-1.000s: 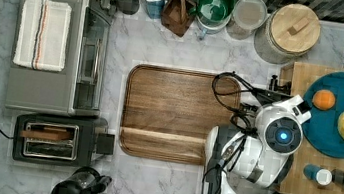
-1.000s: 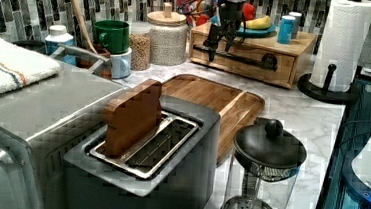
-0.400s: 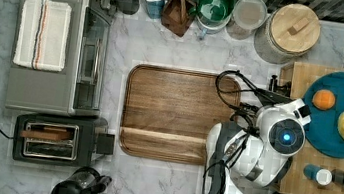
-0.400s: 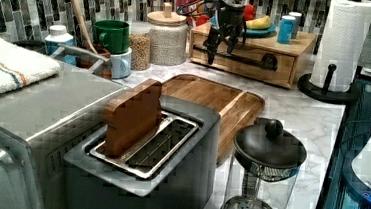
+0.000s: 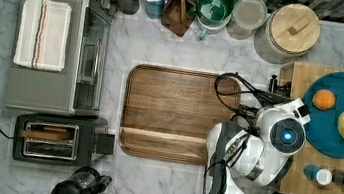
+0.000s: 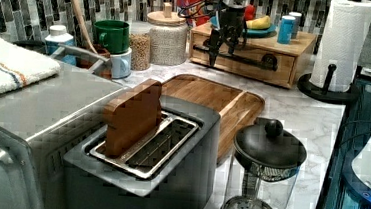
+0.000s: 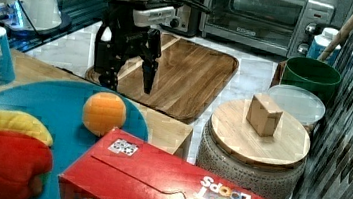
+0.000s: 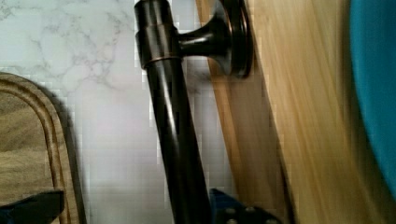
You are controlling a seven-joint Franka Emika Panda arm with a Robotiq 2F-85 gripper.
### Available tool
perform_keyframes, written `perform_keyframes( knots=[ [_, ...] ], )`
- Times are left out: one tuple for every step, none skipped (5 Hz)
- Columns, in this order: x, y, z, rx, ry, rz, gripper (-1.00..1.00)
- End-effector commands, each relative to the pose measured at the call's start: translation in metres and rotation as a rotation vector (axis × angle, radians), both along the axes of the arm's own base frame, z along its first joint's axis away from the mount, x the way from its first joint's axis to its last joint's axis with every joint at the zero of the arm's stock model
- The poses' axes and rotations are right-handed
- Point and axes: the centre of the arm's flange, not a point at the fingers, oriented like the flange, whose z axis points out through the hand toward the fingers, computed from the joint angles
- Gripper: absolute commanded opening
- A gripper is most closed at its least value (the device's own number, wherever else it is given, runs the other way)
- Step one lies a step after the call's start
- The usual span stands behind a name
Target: Open the drawer.
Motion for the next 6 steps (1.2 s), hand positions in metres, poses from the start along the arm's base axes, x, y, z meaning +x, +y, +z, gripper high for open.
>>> perform_keyframes(
  knots=[
    [0.035, 0.123, 0.027, 0.084, 0.098, 0.245, 1.00],
    [0.030, 0.161, 0.028, 0.082, 0.095, 0.263, 1.00],
    [0.031, 0.181, 0.022, 0.097, 0.072, 0.278, 1.00],
    [0.037, 0.191, 0.012, 0.093, 0.061, 0.266, 1.00],
    [0.033, 0.208, 0.016, 0.138, 0.070, 0.247, 1.00],
    [0.030, 0.226, 0.021, 0.179, 0.090, 0.222, 1.00]
  ],
)
